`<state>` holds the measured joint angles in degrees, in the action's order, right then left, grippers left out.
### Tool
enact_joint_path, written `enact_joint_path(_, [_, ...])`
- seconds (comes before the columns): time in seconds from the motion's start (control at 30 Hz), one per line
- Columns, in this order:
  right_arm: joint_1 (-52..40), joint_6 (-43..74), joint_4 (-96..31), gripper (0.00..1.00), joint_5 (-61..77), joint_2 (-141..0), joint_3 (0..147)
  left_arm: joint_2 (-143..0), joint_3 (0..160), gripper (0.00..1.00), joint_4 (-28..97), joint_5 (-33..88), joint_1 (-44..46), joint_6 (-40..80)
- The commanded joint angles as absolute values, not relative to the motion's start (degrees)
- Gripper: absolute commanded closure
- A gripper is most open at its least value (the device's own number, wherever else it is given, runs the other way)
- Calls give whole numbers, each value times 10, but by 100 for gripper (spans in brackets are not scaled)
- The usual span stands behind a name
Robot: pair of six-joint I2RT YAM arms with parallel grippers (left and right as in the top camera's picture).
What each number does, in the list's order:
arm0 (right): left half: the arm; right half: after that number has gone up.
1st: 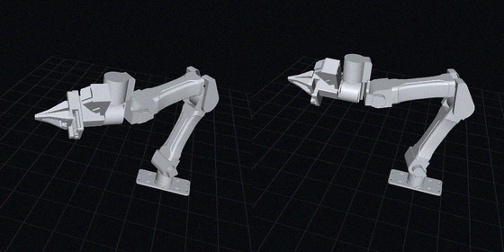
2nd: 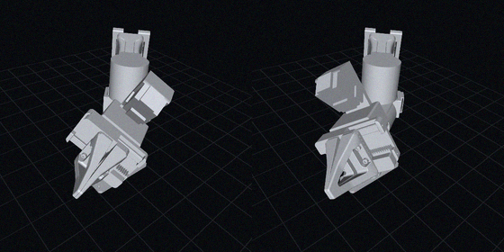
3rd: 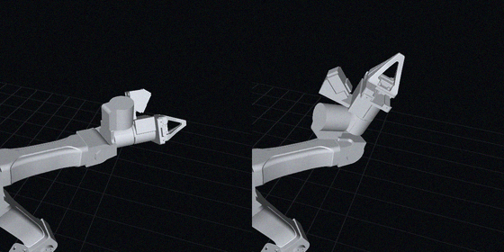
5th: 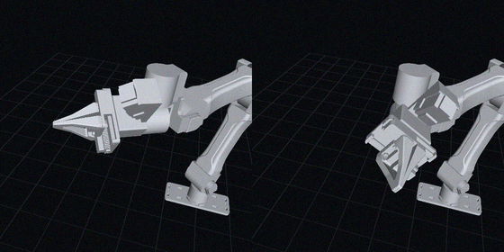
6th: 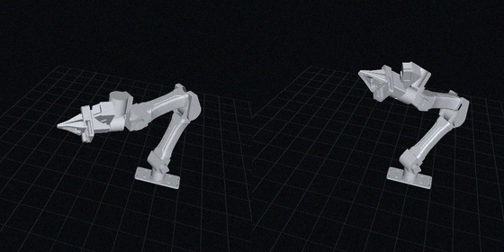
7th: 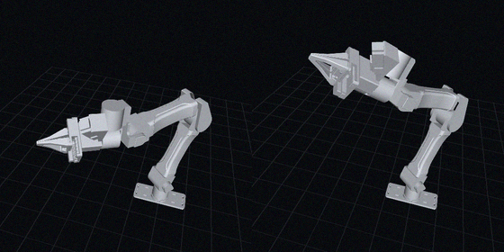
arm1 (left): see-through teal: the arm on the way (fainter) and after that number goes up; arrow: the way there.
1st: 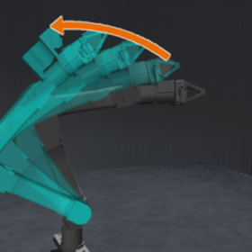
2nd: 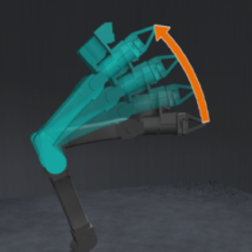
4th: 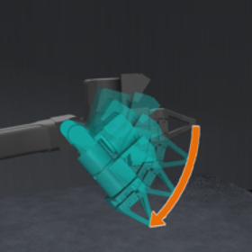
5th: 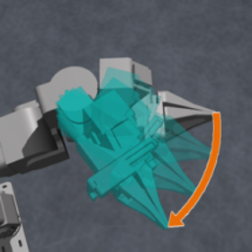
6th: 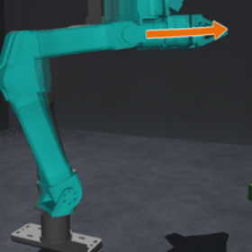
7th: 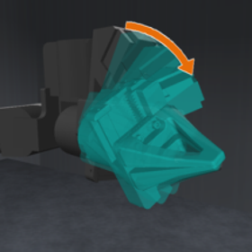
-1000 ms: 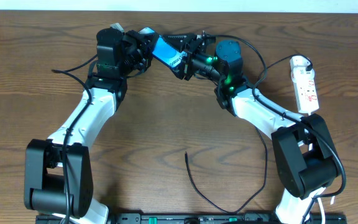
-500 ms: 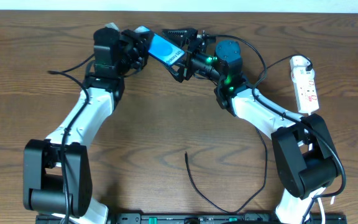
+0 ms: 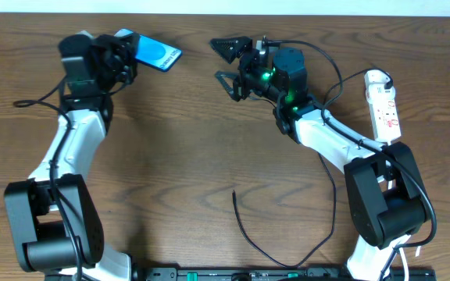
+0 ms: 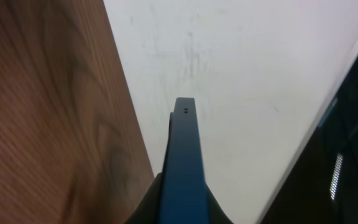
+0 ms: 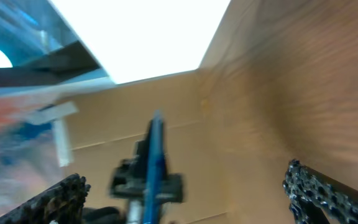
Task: Plug charger to phone and switch on socket
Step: 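Release the phone and move the right gripper down toward the table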
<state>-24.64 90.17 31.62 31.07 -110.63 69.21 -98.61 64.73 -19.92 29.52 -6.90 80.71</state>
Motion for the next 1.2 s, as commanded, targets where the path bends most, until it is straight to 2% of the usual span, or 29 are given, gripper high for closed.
enact_joint_path(0.0, [-244, 743, 297, 1, 277, -1104, 700, -973, 647, 92, -206, 403, -91, 797])
enact_joint_path(0.17, [-244, 632, 289, 1, 271, -1104, 704, -973, 647, 93, -197, 479, -106, 795])
enact_joint_path(0.23, [-244, 614, 245, 1, 271, -1104, 719, -973, 647, 92, -188, 488, -106, 795])
enact_joint_path(0.6, [-248, 357, -281, 1, 156, -1104, 983, -973, 647, 93, -183, 489, -106, 795])
enact_joint_path(0.73, [-265, 285, -389, 1, 158, -1104, 1004, -973, 647, 93, -183, 489, -106, 795])
enact_joint_path(0.93, [-288, 277, -483, 1, 158, -1104, 1004, -973, 647, 92, -183, 489, -106, 795])
enact_joint_path(1.17, [-322, 278, -527, 1, 153, -1104, 988, -973, 647, 92, -183, 489, -106, 795])
